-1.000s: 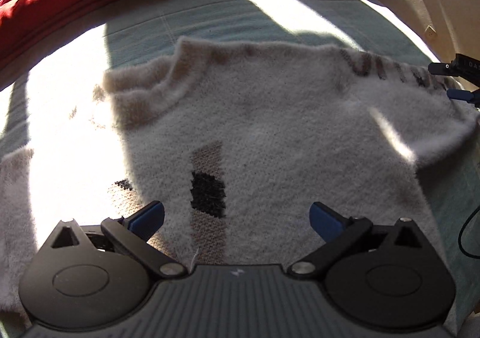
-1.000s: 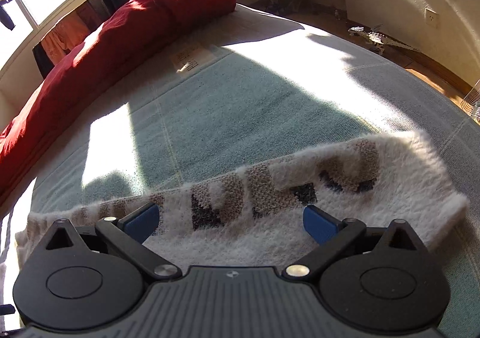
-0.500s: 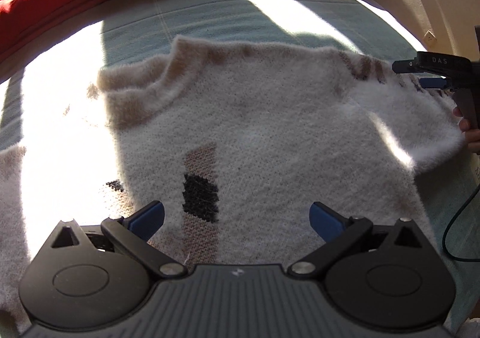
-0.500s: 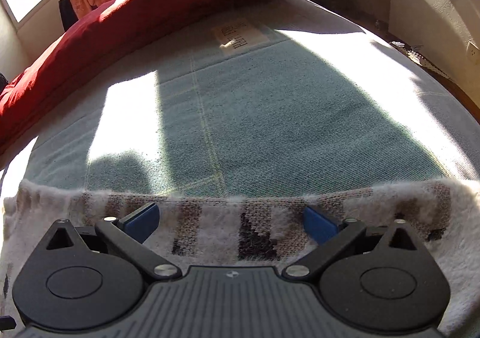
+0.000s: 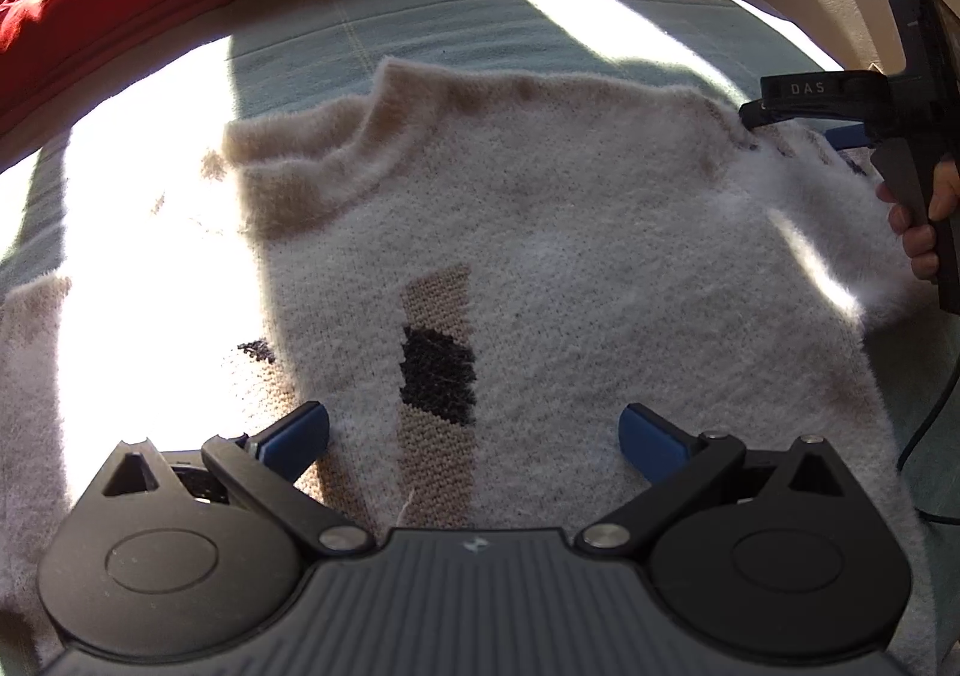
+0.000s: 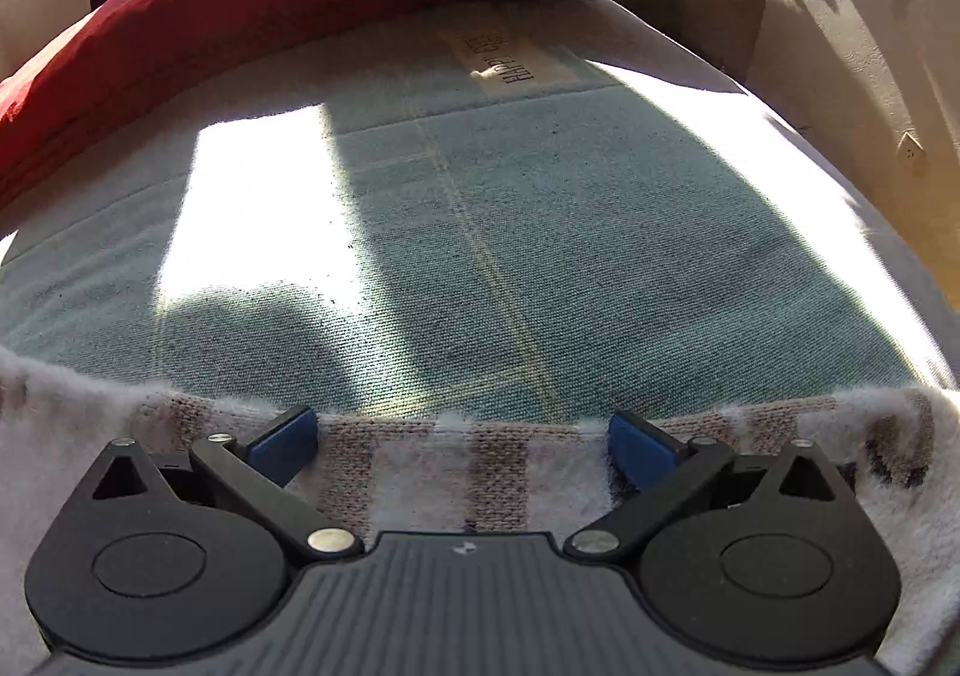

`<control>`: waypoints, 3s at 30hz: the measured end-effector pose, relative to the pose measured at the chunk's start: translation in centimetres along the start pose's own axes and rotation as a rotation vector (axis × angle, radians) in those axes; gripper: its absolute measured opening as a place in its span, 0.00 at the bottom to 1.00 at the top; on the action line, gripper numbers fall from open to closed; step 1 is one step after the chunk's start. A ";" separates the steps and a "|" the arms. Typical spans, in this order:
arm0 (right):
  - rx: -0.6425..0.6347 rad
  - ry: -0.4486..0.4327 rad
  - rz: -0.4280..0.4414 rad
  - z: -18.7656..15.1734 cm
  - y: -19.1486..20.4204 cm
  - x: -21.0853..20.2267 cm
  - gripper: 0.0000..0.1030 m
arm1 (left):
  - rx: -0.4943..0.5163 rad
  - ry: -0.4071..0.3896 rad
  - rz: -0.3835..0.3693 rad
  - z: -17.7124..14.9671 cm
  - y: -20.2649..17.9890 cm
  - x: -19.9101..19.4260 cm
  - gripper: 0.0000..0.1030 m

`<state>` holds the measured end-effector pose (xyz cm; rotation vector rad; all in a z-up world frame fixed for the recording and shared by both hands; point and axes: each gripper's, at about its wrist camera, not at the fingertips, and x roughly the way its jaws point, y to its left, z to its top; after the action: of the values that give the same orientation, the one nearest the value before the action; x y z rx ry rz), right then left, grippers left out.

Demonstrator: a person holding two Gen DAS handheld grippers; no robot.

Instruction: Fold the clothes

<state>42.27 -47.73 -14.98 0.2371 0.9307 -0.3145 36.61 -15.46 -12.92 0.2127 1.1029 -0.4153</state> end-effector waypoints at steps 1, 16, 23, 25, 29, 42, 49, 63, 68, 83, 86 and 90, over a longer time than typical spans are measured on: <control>0.008 0.005 -0.002 0.4 0.0 0.0 1.00 | 0.000 -0.001 -0.002 0.0 0.1 0.0 0.99; -0.042 0.033 0.009 -0.5 5.6 -0.2 1.00 | 0.003 -0.011 0.002 -1.0 0.8 -1.3 0.99; -0.035 0.044 0.047 -0.3 5.2 -3.8 1.00 | -0.014 -0.026 0.016 -1.5 1.3 -2.1 0.99; -0.042 0.064 0.054 -1.3 5.7 -4.2 1.00 | -0.016 -0.025 0.022 -1.7 1.3 -2.1 0.99; -0.069 0.084 0.044 -2.4 7.1 -2.7 1.00 | 0.006 -0.030 0.032 -2.2 0.9 -2.1 0.99; -0.163 0.024 0.212 -2.3 7.6 -6.1 1.00 | 0.031 -0.067 -0.009 -3.2 -0.7 -3.4 0.99; -0.268 0.049 0.349 -5.0 9.3 -9.4 1.00 | 0.116 -0.022 -0.040 -4.9 -1.8 -4.8 0.99; -0.316 0.138 0.404 -9.5 12.6 -13.1 1.00 | -0.036 0.162 -0.095 -11.1 1.9 -6.1 0.99; -0.329 0.165 0.424 -10.7 14.5 -13.5 1.00 | -0.041 0.080 0.038 -11.6 5.2 -7.1 0.99; -0.453 0.247 0.272 -15.7 19.0 -11.3 1.00 | -0.142 0.039 -0.013 -13.0 10.9 -5.4 1.00; -0.454 0.248 0.244 -15.9 19.4 -11.0 1.00 | -0.126 0.042 -0.051 -13.2 11.5 -5.3 0.99; -0.460 0.231 0.220 -16.4 19.8 -11.1 1.00 | -0.094 0.047 -0.074 -13.3 11.6 -5.3 0.99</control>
<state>31.11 -22.08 -14.15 -0.0509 1.1655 0.1367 28.62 1.11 -14.52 0.0996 1.1765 -0.4250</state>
